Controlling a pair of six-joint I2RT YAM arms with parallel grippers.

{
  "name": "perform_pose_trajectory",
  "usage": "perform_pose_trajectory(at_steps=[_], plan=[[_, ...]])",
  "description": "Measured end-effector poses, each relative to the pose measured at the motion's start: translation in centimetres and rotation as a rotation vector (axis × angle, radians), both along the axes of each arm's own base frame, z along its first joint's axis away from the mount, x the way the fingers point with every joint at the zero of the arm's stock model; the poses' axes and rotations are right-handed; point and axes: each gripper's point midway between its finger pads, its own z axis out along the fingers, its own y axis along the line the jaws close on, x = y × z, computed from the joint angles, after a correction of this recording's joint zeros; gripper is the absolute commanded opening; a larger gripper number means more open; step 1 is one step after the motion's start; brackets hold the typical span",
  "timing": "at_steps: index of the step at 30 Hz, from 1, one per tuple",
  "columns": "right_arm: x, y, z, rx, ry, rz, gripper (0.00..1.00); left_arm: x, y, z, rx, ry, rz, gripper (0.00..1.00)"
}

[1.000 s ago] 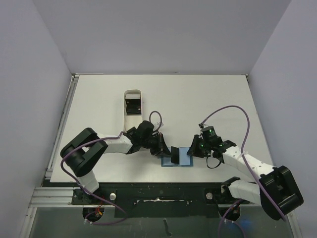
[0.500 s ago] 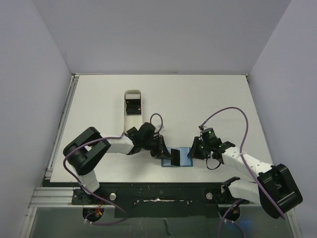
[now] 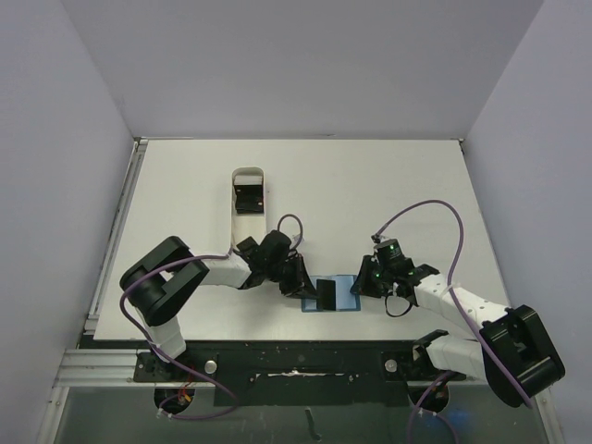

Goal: Put the credit cards into the card holder
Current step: Insert the credit card into the card holder.

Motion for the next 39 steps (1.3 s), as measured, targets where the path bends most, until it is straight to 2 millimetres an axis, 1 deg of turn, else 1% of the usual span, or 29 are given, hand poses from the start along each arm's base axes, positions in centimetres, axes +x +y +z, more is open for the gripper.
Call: perform_pose_trajectory(at_steps=[21, 31, 39], plan=[[-0.03, -0.04, 0.01, 0.005, -0.013, 0.000, 0.12, 0.51, 0.26, 0.10, 0.022, -0.008, 0.064, 0.00], [-0.04, -0.05, -0.02, 0.004, -0.011, -0.004, 0.12, 0.54, -0.32, 0.38, 0.030, -0.014, 0.054, 0.00], [-0.02, -0.09, -0.03, 0.002, -0.012, -0.005, 0.12, 0.65, -0.40, 0.12, 0.039, -0.009, 0.054, 0.00]])
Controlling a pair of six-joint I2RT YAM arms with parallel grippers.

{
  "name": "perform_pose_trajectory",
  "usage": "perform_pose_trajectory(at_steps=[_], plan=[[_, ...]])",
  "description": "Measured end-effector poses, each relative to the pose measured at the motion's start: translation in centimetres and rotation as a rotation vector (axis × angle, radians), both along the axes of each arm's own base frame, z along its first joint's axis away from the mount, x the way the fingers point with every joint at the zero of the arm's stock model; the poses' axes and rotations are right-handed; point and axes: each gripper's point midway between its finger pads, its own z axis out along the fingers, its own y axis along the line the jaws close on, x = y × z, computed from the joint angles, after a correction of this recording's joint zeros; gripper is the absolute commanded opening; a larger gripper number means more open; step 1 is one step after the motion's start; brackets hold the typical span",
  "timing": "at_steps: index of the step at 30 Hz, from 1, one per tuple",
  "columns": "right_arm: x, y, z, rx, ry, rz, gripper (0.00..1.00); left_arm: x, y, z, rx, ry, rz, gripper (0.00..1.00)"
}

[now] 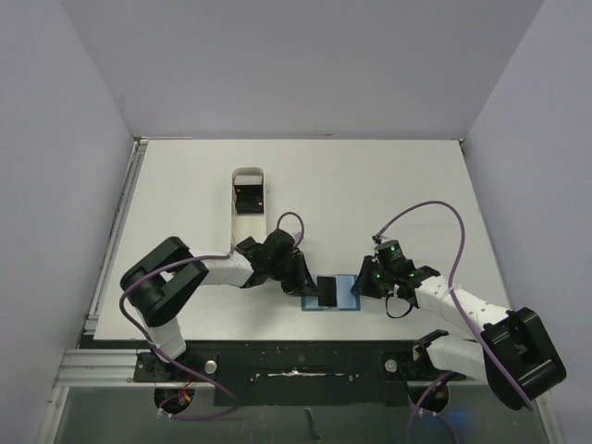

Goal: Put the credit cards into the card holder
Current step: Insert the credit card into the card holder.

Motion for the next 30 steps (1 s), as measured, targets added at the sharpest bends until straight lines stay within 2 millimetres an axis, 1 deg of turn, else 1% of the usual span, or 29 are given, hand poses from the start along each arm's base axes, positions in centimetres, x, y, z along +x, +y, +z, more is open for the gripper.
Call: perform_pose_trajectory(at_steps=[9, 17, 24, 30], plan=[[0.0, -0.1, 0.0, -0.003, -0.001, -0.002, 0.12, -0.1, -0.4, 0.0, 0.000, 0.006, 0.001, 0.00], [-0.1, -0.1, 0.0, 0.000, -0.005, -0.002, 0.12, -1.3, 0.2, -0.1, 0.002, 0.035, 0.031, 0.00], [-0.1, -0.1, 0.0, 0.000, -0.006, -0.002, 0.12, -1.2, -0.1, 0.0, 0.002, 0.035, 0.035, 0.00], [-0.2, -0.1, 0.0, 0.000, -0.007, -0.002, 0.12, -0.9, -0.8, 0.0, 0.003, 0.024, 0.019, 0.00]])
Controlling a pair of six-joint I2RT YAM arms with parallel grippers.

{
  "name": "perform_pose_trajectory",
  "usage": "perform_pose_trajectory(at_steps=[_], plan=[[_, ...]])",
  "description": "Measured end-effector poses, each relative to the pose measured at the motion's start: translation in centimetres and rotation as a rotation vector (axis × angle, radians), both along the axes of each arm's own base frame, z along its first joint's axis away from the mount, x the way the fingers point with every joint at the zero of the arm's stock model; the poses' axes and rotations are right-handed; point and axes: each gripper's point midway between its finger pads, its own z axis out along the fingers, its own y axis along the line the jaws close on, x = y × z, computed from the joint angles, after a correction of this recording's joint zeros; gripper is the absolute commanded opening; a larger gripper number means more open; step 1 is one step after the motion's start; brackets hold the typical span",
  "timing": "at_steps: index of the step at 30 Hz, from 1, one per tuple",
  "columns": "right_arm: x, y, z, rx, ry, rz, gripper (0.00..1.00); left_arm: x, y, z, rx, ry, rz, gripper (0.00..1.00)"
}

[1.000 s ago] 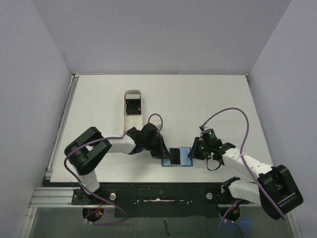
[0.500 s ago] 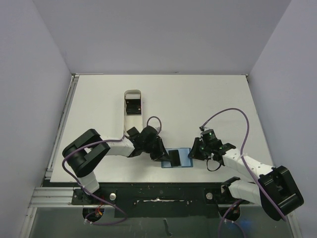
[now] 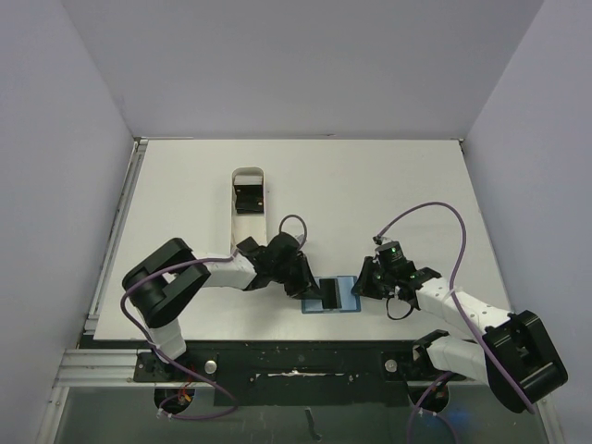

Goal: Put the credit cards into the card holder
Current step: Insert the credit card into the card holder.

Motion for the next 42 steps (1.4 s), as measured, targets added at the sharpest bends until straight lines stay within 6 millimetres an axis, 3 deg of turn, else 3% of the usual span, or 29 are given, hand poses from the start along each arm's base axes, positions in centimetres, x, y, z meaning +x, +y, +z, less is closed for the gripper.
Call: perform_pose_trajectory(at_steps=[5, 8, 14, 29, 42], plan=[[0.0, 0.0, 0.0, 0.000, 0.000, 0.000, 0.12, 0.3, -0.3, 0.0, 0.006, -0.006, -0.008, 0.00], [0.0, 0.0, 0.1, 0.001, -0.003, 0.000, 0.13, 0.4, -0.4, 0.0, 0.011, -0.013, -0.014, 0.13], [-0.3, -0.3, 0.8, -0.004, -0.020, -0.005, 0.16, 1.0, -0.4, 0.2, 0.035, -0.046, -0.006, 0.24], [-0.2, -0.7, 0.8, -0.017, -0.026, -0.022, 0.16, 1.8, -0.3, 0.6, 0.078, -0.115, 0.000, 0.26], [-0.6, -0.5, 0.2, 0.002, -0.019, -0.024, 0.15, 1.8, -2.1, 0.2, 0.072, -0.113, -0.026, 0.17]])
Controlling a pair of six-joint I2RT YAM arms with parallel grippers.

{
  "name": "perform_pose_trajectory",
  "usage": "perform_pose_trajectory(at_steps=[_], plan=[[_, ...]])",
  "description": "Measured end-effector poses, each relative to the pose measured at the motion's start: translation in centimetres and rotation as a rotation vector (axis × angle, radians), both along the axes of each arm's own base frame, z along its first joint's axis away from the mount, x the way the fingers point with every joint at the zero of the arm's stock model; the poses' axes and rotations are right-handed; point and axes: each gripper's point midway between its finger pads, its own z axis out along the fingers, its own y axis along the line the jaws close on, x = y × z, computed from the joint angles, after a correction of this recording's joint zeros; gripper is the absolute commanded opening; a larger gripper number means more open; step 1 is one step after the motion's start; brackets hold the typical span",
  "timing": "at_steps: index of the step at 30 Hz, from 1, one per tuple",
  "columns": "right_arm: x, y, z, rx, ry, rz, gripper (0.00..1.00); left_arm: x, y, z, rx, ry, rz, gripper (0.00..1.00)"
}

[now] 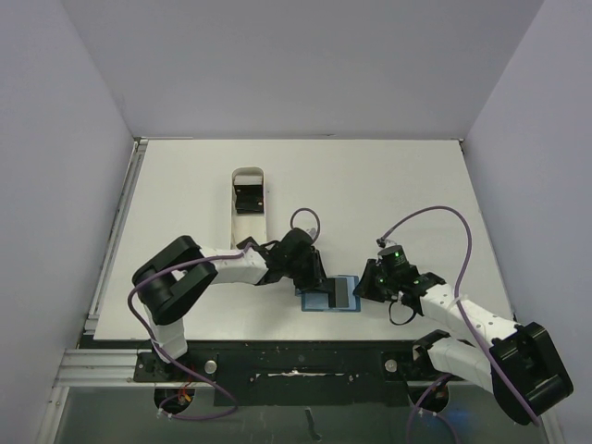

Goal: Put the credit cards into the card holder
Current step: Insert the credit card into the card holder.

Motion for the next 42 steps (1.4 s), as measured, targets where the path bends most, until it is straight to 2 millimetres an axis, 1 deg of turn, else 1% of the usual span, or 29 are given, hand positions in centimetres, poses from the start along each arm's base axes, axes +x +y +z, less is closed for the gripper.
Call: perform_pose_trajectory(at_steps=[5, 9, 14, 19, 21, 22, 24, 25, 29, 33, 35, 38, 42], plan=[[-0.1, 0.1, 0.0, 0.003, 0.002, 0.002, 0.15, -0.1, -0.8, 0.1, -0.005, -0.004, -0.014, 0.13], [-0.2, 0.1, -0.2, 0.005, 0.003, 0.002, 0.15, -0.4, -1.3, 0.2, -0.012, -0.010, -0.025, 0.13], [-0.1, 0.1, -0.1, 0.010, -0.001, 0.004, 0.15, -0.6, -1.7, 0.3, -0.027, -0.020, -0.035, 0.13], [-0.1, 0.1, -0.1, 0.008, -0.003, 0.007, 0.17, -0.6, -2.3, 0.6, -0.046, -0.033, -0.043, 0.17], [-0.1, 0.2, -0.1, 0.009, -0.006, 0.009, 0.18, -0.7, -2.6, 0.8, -0.062, -0.040, -0.048, 0.20], [-0.2, 0.2, 0.0, 0.010, -0.007, 0.011, 0.19, -0.7, -2.8, 1.0, -0.071, -0.045, -0.051, 0.23], [-0.3, 0.1, 0.1, 0.008, -0.010, 0.012, 0.22, -0.7, -3.0, 1.2, -0.083, -0.055, -0.056, 0.38], [-0.3, 0.0, 0.3, 0.007, -0.014, 0.010, 0.23, -0.8, -3.0, 1.2, -0.086, -0.060, -0.058, 0.42], [-0.4, -0.2, 1.1, 0.011, -0.045, 0.001, 0.31, -0.9, -2.5, 1.3, -0.073, -0.076, -0.061, 0.43], [-0.4, -0.3, 2.1, 0.025, -0.077, -0.002, 0.37, -0.4, -1.8, 1.9, -0.038, -0.140, -0.071, 0.43], [-0.5, -0.4, 2.5, 0.028, -0.092, -0.001, 0.41, 0.0, -1.1, 2.4, -0.004, -0.180, -0.080, 0.47], [-0.4, -0.5, 3.3, 0.033, -0.128, -0.005, 0.44, 1.2, -0.3, 3.9, 0.033, -0.249, -0.099, 0.49], [0.1, -0.6, 5.1, 0.055, -0.213, -0.013, 0.44, 3.7, 1.1, 6.5, 0.083, -0.390, -0.135, 0.49]])
